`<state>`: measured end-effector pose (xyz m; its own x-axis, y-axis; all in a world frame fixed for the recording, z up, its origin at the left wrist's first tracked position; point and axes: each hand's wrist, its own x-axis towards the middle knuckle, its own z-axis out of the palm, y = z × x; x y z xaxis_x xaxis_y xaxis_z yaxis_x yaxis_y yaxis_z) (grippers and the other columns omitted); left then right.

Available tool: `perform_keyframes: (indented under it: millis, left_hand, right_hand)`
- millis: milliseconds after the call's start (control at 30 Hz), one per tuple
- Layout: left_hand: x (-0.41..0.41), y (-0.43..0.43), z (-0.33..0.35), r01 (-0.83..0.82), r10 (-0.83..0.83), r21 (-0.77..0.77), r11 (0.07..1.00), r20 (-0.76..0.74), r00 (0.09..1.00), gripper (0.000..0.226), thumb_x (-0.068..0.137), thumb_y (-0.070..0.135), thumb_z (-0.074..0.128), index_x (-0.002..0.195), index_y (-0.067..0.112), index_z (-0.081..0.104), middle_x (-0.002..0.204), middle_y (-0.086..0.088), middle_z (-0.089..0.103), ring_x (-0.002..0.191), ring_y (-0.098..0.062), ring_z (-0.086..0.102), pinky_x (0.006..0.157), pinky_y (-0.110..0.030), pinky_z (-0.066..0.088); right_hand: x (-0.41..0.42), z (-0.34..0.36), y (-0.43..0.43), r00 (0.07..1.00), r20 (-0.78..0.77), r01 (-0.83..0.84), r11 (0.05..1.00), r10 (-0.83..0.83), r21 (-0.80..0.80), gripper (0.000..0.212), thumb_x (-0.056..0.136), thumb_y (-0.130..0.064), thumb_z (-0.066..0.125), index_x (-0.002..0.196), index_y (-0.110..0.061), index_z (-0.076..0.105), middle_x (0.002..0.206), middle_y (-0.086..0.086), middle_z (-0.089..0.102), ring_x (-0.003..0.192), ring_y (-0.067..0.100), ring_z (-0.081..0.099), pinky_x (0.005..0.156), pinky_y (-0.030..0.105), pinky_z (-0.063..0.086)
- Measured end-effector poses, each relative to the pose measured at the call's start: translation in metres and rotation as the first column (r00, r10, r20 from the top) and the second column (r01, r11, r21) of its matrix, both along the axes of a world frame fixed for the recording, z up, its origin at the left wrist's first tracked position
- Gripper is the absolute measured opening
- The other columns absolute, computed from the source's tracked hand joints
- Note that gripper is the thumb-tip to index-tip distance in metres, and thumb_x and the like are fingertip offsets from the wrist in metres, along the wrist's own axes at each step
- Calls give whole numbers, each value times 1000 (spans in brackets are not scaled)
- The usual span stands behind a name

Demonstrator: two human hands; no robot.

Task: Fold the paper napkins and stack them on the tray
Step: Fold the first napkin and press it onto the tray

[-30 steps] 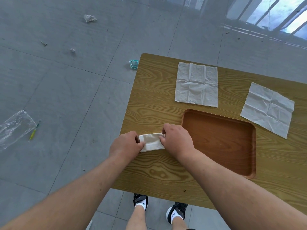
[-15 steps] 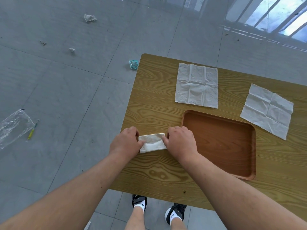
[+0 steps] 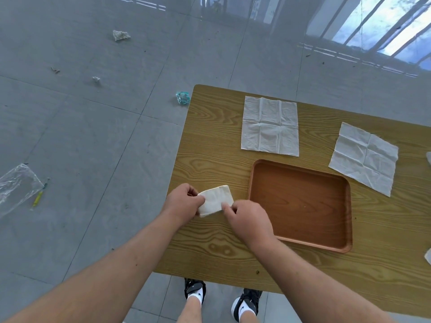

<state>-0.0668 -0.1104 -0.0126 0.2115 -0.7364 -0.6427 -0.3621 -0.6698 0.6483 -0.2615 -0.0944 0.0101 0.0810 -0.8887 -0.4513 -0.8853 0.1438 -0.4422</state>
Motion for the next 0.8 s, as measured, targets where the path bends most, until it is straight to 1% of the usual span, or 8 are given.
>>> perform_keyframes:
  millis: [67,133,233,267,333,533,700,800]
  left_hand:
    - [-3,0,0,-131,138,58,990,-160,977,10,84,15,72,90,14,63,74,-3,71,53,-13,68,51,-30,55]
    - [-6,1,1,-205,227,110,973,-270,936,13,86,13,74,95,14,64,79,-4,74,54,-13,67,50,-28,52]
    - [-9,3,5,-228,269,148,962,-382,884,20,87,14,76,103,16,65,82,-1,78,60,-15,69,51,-29,53]
    - [-10,4,8,-211,255,150,966,-402,879,22,87,15,77,105,17,65,83,-1,79,62,-15,70,53,-29,54]
    - [-12,5,13,-156,202,143,977,-417,886,26,86,15,78,109,20,65,86,-2,80,64,-15,71,55,-29,54]
    - [-22,3,30,24,13,95,995,-377,926,17,90,22,76,105,16,70,76,1,75,62,-12,67,55,-27,48]
    - [-39,-11,35,117,-96,58,991,-286,954,11,91,26,75,93,15,75,70,4,72,54,-7,58,50,-23,46]
    - [-56,-22,34,258,-257,-13,966,-136,957,11,88,32,78,85,22,75,68,7,72,56,-7,59,55,-27,49]
  right_hand:
    - [6,2,10,994,57,82,990,-89,116,64,100,-61,43,65,-13,65,55,-1,64,48,16,56,51,41,49]
    - [12,2,13,918,200,262,903,-342,340,61,100,-63,46,78,-12,72,63,0,73,48,16,62,46,34,51]
    - [21,3,10,527,351,417,595,-774,687,46,101,-51,58,100,-7,73,79,5,77,57,19,67,52,32,56]
    - [22,3,7,421,366,432,538,-830,724,39,102,-43,61,104,-6,72,84,8,76,61,20,67,55,33,57]
    - [19,3,-1,339,394,469,516,-854,717,24,102,-27,63,107,-4,68,93,13,73,65,21,68,56,33,57]
    - [-2,19,-15,511,462,484,687,-725,543,9,98,-12,64,101,-5,68,84,8,77,66,21,68,55,33,56]
    - [-25,32,-14,516,457,496,688,-725,530,8,96,-7,67,100,-1,66,78,11,71,62,23,63,48,30,48]
    - [-43,31,-16,502,443,517,669,-743,535,7,94,-2,67,100,1,66,78,13,68,63,24,58,55,35,46]
